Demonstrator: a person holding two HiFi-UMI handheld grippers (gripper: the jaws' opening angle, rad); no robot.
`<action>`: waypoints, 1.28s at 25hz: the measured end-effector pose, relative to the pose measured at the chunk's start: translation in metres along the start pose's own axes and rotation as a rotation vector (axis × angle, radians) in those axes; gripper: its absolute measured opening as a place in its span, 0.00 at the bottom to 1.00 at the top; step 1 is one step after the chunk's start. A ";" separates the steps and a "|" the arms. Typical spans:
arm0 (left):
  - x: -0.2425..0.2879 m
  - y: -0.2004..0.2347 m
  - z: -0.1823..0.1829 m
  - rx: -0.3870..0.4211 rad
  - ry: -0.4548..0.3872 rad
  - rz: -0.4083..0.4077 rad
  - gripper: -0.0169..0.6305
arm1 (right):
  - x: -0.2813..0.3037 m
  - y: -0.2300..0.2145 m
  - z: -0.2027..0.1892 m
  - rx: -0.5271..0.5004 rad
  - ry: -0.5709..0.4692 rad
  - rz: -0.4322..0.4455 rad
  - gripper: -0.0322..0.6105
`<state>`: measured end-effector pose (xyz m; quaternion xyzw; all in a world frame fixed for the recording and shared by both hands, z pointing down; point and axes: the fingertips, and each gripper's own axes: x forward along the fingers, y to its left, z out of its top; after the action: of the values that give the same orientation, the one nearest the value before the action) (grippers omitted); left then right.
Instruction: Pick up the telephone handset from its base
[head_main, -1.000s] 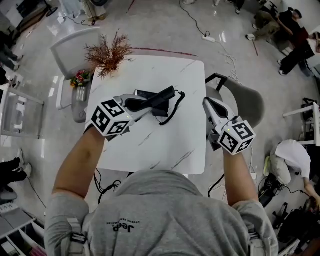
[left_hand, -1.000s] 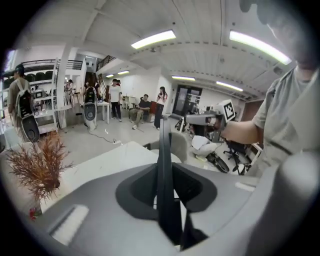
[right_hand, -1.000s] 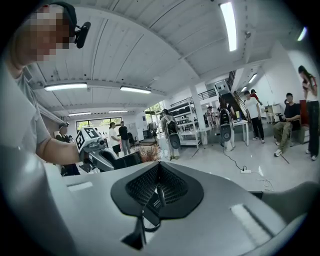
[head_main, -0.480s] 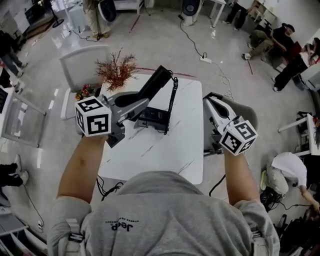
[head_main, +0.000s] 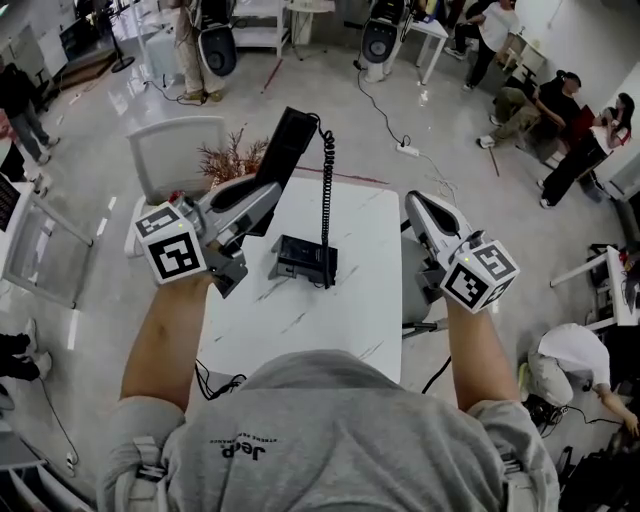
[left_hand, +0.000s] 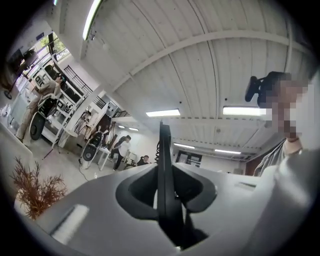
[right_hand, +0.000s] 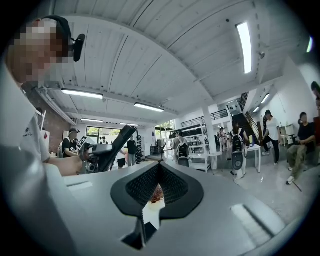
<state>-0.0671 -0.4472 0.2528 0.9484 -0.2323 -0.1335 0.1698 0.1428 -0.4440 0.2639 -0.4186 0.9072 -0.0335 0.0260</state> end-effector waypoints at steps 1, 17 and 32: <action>-0.001 -0.001 0.005 0.011 -0.018 0.004 0.24 | 0.000 -0.001 0.003 -0.004 -0.003 -0.005 0.05; -0.004 -0.012 0.009 0.111 -0.012 0.035 0.24 | -0.006 0.007 0.023 -0.020 -0.026 -0.016 0.05; -0.003 -0.015 0.006 0.125 0.014 0.023 0.24 | -0.005 0.007 0.020 -0.018 -0.013 -0.025 0.05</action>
<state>-0.0655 -0.4353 0.2422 0.9553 -0.2498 -0.1103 0.1134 0.1422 -0.4361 0.2434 -0.4303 0.9020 -0.0227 0.0277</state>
